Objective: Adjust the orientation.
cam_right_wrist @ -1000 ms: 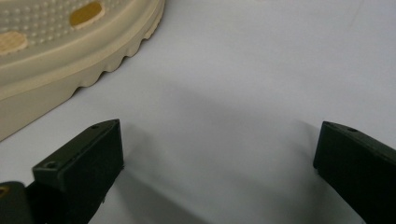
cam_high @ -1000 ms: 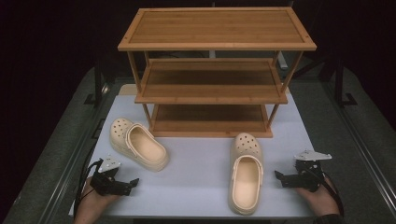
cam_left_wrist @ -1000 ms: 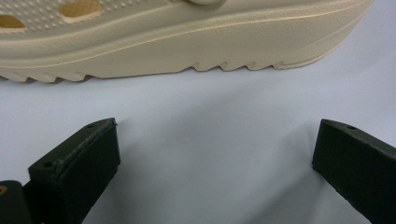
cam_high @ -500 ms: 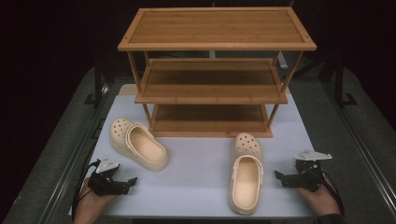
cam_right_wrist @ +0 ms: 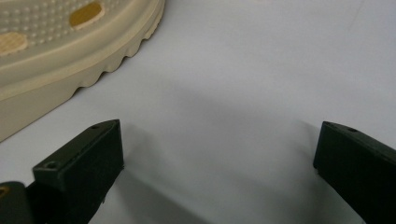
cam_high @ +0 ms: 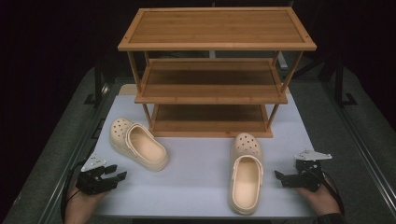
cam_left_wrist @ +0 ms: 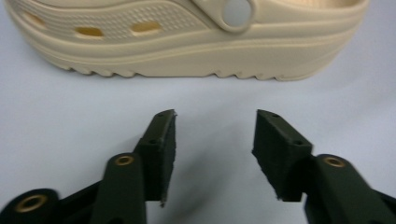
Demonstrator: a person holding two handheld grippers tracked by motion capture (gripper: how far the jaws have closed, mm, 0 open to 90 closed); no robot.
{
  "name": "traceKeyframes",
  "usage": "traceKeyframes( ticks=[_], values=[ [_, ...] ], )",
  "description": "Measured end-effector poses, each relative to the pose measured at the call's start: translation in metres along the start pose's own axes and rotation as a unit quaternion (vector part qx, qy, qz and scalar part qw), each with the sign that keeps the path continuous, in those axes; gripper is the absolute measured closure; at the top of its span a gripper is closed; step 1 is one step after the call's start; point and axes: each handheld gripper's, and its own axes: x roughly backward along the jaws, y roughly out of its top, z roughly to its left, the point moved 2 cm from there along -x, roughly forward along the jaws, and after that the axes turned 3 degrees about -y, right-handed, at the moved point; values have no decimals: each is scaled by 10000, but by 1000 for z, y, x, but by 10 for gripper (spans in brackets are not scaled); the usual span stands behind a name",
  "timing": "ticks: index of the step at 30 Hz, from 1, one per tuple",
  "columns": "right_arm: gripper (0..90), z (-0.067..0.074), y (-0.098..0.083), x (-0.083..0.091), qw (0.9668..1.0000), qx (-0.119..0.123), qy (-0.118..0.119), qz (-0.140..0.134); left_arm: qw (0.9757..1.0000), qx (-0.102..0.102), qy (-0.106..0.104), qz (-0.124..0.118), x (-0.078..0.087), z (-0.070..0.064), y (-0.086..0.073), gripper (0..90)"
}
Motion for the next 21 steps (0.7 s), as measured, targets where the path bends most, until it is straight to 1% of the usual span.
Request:
traceKeyframes(
  ticks=[3, 4, 5, 6, 7, 8, 11, 13, 16, 21],
  values=[
    [11, 0, 0, 0, 10000, 0, 0, 2, 10000, 39, 39, 22, 2, 2, 4, 610],
    [10, 0, 0, 0, 10000, -1, 1, 2, 9999, 74, 95, 8, 3, 4, 7, 610],
    [10, 0, 0, 0, 10000, -1, 0, 2, 9999, 78, 123, 9, 5, 5, 9, 661],
    [10, 0, 0, 0, 10000, 0, 0, 1, 9997, 133, 206, -54, 7, 8, 15, 747],
    [10, 0, 0, 0, 10000, 0, 0, 1, 9997, 133, 206, -54, 7, 8, 15, 774],
    [11, 0, 0, 0, 10000, 0, 0, 0, 9996, 152, 214, -79, 8, 10, 18, 774],
    [11, 0, 0, 0, 10000, 1, -1, 3, 9994, 278, 166, -104, 12, 17, 27, 894],
    [10, 0, 0, 0, 10000, 1, -1, 2, 9993, 331, 162, -104, 13, 22, 31, 900],
    [11, 0, 0, 0, 10000, 0, -1, 2, 9993, 280, 212, -84, 14, 29, 37, 900],
    [11, 0, 0, 0, 10000, -5, 2, -6, 9992, 222, 298, -171, 16, 42, 54, 900]
  ],
)
